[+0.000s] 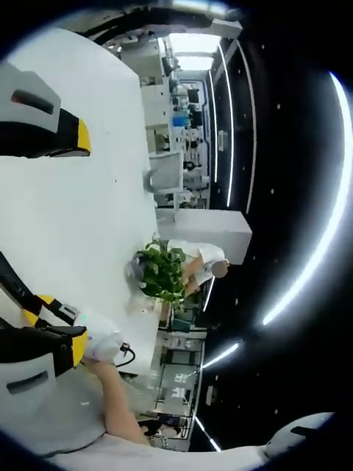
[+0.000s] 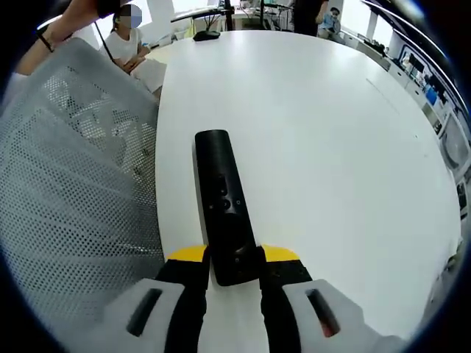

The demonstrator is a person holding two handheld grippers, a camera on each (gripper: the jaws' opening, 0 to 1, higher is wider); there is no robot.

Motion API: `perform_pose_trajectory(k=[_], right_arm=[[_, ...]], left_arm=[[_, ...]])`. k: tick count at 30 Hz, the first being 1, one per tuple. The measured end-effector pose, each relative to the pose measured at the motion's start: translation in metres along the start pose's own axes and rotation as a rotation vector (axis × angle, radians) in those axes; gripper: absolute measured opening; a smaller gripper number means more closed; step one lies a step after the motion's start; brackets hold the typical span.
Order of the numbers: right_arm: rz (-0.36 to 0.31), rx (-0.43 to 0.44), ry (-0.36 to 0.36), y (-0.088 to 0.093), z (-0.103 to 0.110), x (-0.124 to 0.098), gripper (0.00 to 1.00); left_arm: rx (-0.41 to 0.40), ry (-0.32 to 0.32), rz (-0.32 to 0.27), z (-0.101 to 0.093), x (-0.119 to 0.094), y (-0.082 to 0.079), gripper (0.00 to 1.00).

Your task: Press the specified remote control buttons in sequence, fully releasing each button before pressing the next.

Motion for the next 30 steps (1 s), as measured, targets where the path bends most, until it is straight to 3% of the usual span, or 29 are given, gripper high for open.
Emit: perform_pose_trajectory(k=[9,13,21,30], right_arm=[[-0.005,0.007,-0.001,0.0,0.0,0.0,0.26],[-0.009,0.008,0.0,0.001,0.001,0.0,0.26],[-0.017,0.017,0.0,0.002,0.001,0.0,0.26],[-0.012,0.015,0.009,0.001,0.002,0.0,0.26]], left_arm=[[-0.05,-0.035,-0.03,-0.002,-0.012,0.01,1.0],[-0.047,-0.037,-0.033,-0.004,-0.013,0.007,1.0],[-0.064,-0.029,-0.034,-0.004,-0.012,0.009,1.0],[-0.016,0.024,-0.025,-0.014,-0.009,0.008,0.99]])
Point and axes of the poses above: the point that each gripper's makers call its tool centre point, and the gripper's own axes: x roughly forward along the fingers, z roughly to its left, y roughly out of its underside, the point moved 10 cm from there along -x, roughly backward along the fingers, and after that the axes turned 2 degrees about z, right-handed, at the moved point
